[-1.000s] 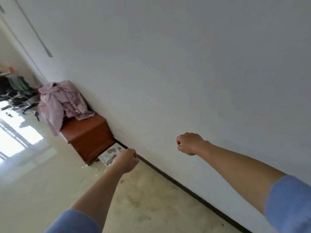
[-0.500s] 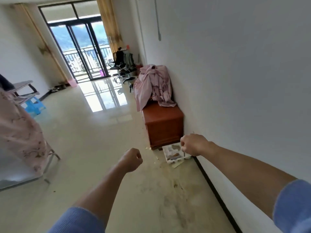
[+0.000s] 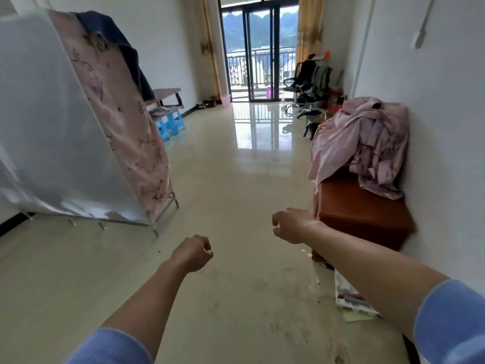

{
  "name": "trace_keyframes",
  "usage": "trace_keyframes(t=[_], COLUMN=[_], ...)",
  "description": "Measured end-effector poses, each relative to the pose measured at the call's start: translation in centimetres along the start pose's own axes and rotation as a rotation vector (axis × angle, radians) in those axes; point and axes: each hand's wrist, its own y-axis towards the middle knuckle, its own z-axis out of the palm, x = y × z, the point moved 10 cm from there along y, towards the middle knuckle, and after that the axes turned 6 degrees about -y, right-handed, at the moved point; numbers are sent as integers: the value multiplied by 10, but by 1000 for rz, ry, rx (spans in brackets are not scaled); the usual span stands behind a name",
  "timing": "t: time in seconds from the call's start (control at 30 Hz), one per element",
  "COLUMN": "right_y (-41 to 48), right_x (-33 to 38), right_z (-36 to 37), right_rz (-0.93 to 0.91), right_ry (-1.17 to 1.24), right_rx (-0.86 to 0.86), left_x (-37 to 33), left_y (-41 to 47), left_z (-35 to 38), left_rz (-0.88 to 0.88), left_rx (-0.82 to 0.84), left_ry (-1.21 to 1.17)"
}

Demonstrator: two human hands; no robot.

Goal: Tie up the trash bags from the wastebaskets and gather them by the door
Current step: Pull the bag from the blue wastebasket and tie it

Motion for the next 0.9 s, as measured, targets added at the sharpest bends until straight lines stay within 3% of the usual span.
trace_keyframes(t=[0.27,0.57,0.9], right_y=[209,403,680], right_x=[-22,-94,-183], right_z=[-31,-51,-85], right_rz=[87,172,177], right_ry=[28,42,50], right_rx=[16,33,54], left_x=[25,-22,-64], left_y=[201,419,689], left_z=[-75,-120,-189], left_rz=[-8,67,38], left_rx=[7,51,18], left_ry=[9,16,-28])
